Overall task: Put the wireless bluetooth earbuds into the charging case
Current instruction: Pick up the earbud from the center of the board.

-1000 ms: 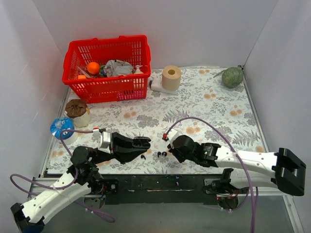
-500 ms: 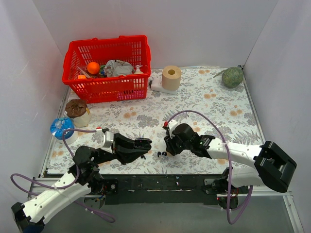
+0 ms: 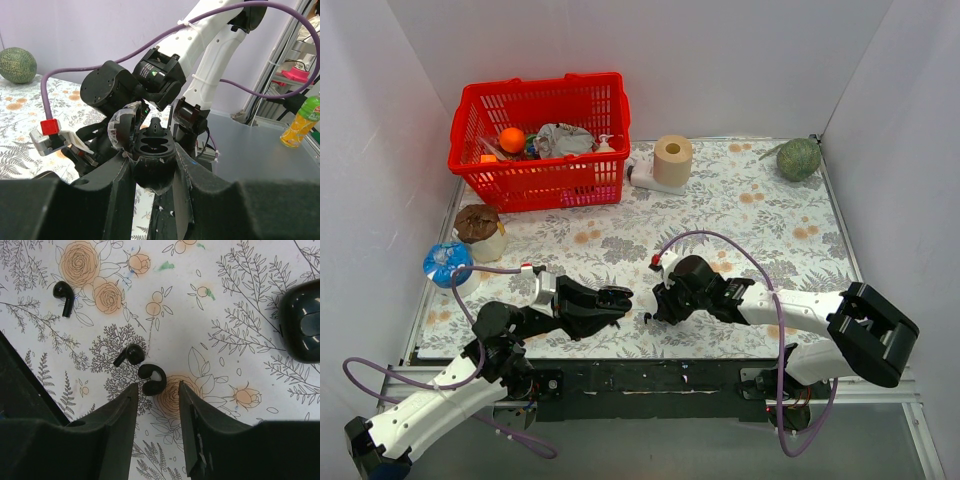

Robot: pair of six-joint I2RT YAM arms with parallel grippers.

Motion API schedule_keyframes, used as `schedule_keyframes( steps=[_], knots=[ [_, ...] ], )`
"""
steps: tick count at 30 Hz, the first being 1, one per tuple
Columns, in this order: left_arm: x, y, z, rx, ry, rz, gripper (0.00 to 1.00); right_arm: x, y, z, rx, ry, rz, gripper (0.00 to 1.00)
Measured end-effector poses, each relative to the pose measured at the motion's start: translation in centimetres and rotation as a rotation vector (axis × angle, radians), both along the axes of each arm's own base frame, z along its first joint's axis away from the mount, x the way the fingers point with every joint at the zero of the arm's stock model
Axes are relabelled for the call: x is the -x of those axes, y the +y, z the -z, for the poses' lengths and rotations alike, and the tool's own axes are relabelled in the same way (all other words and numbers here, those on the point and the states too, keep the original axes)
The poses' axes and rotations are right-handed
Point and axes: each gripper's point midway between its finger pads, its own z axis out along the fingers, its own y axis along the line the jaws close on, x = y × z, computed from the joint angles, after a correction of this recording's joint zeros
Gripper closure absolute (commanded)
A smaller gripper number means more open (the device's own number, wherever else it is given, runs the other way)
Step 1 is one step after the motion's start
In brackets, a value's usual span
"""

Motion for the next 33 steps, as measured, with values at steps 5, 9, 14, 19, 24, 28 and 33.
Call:
schedule_keyframes(
  steps=[5, 9, 14, 19, 24, 28, 33],
  knots=[
    [0.0, 0.0, 0.0, 0.002, 0.003, 0.002, 1.00, -0.3, 0.2, -0.2, -0.015, -0.009, 0.006, 0.54],
    [0.1, 0.0, 0.0, 0.004, 0.007, 0.003, 1.00, -0.8, 0.1, -0.3, -0.025, -0.004, 0.029, 0.56],
    [0.1, 0.0, 0.1, 0.005, 0.013, 0.005, 1.00, -1.0, -0.2, 0.6, 0.003, 0.011, 0.046, 0.57],
    [0.1, 0.0, 0.3, 0.005, 0.013, 0.005, 1.00, -0.9, -0.3, 0.8, 0.008, 0.016, 0.045, 0.57],
    [0.1, 0.0, 0.5, 0.005, 0.020, 0.007, 1.00, -0.9, -0.2, 0.9, 0.005, 0.018, 0.043, 0.58],
    [0.1, 0.0, 0.4, 0.005, 0.021, 0.007, 1.00, -0.9, 0.0, 1.0, 0.002, 0.022, 0.036, 0.60],
    [0.1, 0.0, 0.4, 0.007, 0.019, 0.008, 1.00, -0.7, 0.2, 1.0, -0.006, 0.029, 0.026, 0.64]
  ],
)
